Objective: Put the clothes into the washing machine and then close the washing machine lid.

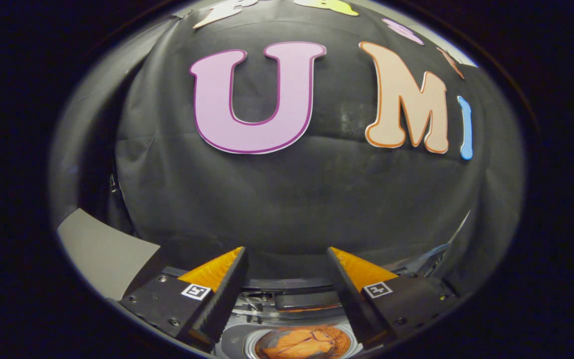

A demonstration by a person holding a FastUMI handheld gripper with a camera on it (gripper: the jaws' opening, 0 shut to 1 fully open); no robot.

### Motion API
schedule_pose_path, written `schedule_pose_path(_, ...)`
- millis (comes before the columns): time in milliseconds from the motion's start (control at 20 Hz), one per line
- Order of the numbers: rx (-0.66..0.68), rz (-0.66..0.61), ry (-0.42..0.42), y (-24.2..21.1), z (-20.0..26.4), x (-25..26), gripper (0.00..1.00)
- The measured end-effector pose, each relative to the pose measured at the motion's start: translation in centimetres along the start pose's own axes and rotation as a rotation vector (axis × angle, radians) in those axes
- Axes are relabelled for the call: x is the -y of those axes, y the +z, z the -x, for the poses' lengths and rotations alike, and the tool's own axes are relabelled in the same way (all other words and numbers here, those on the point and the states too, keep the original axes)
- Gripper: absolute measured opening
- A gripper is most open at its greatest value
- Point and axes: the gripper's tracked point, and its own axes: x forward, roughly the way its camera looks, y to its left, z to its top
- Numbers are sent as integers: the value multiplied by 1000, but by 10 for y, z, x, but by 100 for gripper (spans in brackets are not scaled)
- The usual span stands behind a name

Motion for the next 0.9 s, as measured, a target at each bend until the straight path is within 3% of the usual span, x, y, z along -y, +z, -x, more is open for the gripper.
schedule_pose_path(450,19,2,10,-21,45,0,96)
schedule_pose_path(900,31,-20,30,-70,108,-2,95)
